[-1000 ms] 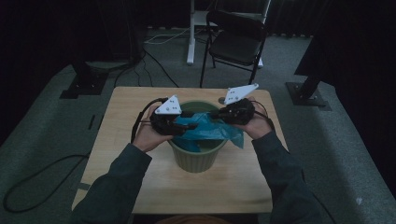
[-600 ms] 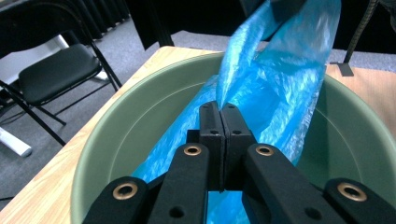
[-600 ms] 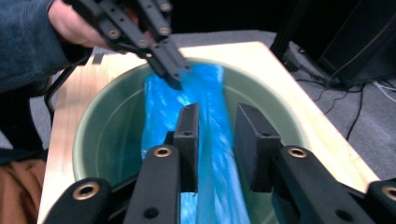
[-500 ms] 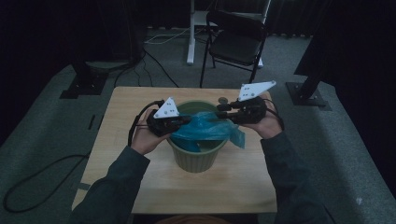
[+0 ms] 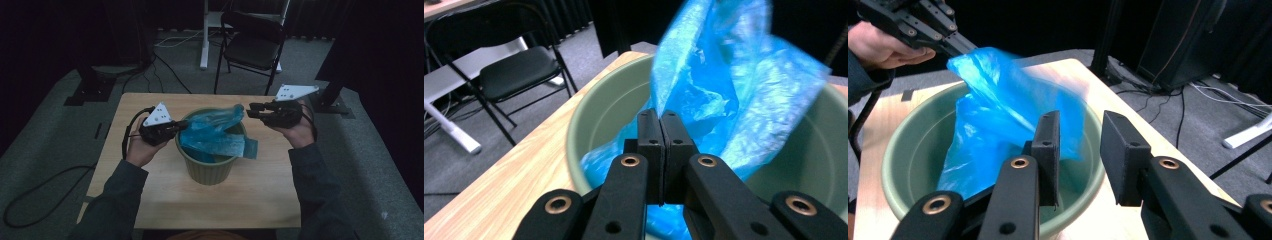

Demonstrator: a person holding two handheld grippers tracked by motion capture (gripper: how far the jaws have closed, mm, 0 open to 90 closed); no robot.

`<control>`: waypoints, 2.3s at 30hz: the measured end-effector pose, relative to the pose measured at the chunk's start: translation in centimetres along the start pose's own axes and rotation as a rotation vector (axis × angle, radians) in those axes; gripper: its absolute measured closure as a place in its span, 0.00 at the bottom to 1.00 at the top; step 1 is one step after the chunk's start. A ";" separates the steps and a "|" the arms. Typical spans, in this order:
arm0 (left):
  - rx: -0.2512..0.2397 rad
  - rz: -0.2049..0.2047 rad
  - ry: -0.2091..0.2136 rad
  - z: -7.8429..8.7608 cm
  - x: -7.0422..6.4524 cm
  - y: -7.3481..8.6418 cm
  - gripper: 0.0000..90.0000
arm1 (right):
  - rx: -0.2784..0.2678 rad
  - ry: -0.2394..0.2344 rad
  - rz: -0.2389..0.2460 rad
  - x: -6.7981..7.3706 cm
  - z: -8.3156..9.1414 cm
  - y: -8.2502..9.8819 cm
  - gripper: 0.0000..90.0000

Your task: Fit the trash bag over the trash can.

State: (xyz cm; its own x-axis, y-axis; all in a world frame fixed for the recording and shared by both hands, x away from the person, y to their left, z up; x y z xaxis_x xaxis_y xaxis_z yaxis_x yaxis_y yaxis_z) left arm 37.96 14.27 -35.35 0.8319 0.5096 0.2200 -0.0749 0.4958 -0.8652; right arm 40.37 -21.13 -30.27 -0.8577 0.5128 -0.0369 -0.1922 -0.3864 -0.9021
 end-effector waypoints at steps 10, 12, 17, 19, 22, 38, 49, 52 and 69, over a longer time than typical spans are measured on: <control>0.009 0.026 -0.027 0.0 0.8 0.6 0.99 | 0.054 -0.115 -0.014 1.3 -1.1 1.2 0.77; 0.010 0.027 -0.029 0.0 0.9 0.6 0.99 | 0.073 -0.159 -0.013 2.1 -1.9 1.4 0.75; 0.004 0.034 -0.036 0.1 1.2 0.7 0.99 | 0.125 -0.230 -0.010 3.2 -3.8 1.7 0.74; 0.000 0.041 -0.042 0.2 1.3 0.9 0.98 | 0.141 -0.237 -0.010 3.3 -4.2 1.8 0.74; -0.005 0.053 -0.048 0.5 1.6 1.2 0.98 | 0.195 -0.261 -0.003 3.5 -5.3 2.2 0.86; -0.018 0.076 -0.052 0.7 2.1 1.7 0.97 | 0.131 -0.249 -0.031 3.0 -4.2 0.9 0.81; -0.021 0.070 -0.047 0.4 1.9 1.4 0.97 | 0.204 -0.321 -0.036 4.1 -7.4 0.9 0.82; -0.027 0.074 -0.054 0.7 1.9 1.5 0.96 | 0.244 -0.275 -0.033 3.8 -8.0 1.2 1.00; -0.027 0.098 -0.075 1.5 2.4 2.1 0.94 | 0.210 -0.050 -0.103 0.5 -4.5 1.8 1.00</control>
State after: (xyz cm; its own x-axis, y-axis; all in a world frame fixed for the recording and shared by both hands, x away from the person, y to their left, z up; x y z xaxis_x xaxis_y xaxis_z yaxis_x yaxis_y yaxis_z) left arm 38.95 17.59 -35.98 0.7778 0.6062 0.1660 -0.1379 0.4223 -0.8959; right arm 41.73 -18.13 -33.83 -0.8501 0.5212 0.0762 -0.3700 -0.4880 -0.7905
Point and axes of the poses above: each handheld gripper's, and its own axes: z roughly backward along the jaws, y roughly out of its underside, x roughly to its left, the point moved 2 cm from there along -z, roughly forward along the jaws, and after that the axes turned 3 degrees about -z, right-handed, at the moved point
